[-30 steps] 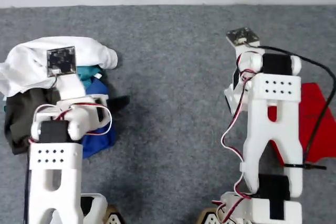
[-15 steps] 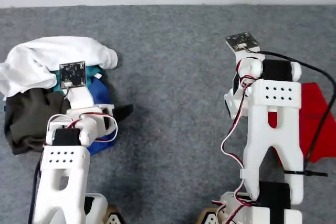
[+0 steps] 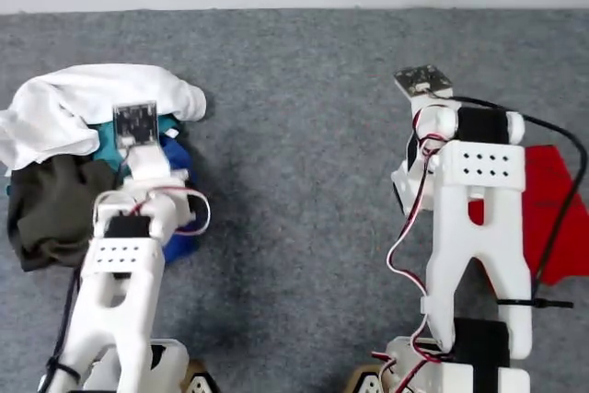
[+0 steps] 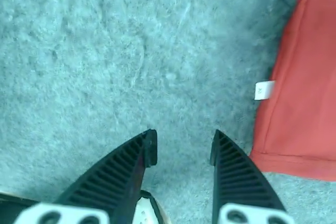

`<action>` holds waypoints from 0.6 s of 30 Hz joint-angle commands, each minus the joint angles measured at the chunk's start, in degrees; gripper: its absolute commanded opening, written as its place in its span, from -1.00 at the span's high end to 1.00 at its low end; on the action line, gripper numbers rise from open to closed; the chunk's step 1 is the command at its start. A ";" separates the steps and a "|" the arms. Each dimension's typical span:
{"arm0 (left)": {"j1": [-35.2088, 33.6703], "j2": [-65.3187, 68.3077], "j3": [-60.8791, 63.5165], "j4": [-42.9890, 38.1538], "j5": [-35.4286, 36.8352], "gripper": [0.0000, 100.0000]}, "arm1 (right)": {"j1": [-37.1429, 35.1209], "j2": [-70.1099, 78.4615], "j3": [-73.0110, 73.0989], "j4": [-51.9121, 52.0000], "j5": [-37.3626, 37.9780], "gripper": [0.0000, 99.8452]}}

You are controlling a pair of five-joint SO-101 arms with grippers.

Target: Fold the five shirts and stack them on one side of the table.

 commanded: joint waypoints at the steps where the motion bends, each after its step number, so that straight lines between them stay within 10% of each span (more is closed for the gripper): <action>1: 0.70 -3.69 -8.40 0.00 -3.78 0.98 | -0.04 -2.24 1.67 -2.33 0.18 0.64; 18: 9.05 -17.67 -40.57 30.33 -4.40 0.97 | 0.04 -2.24 7.56 -10.15 -5.01 0.64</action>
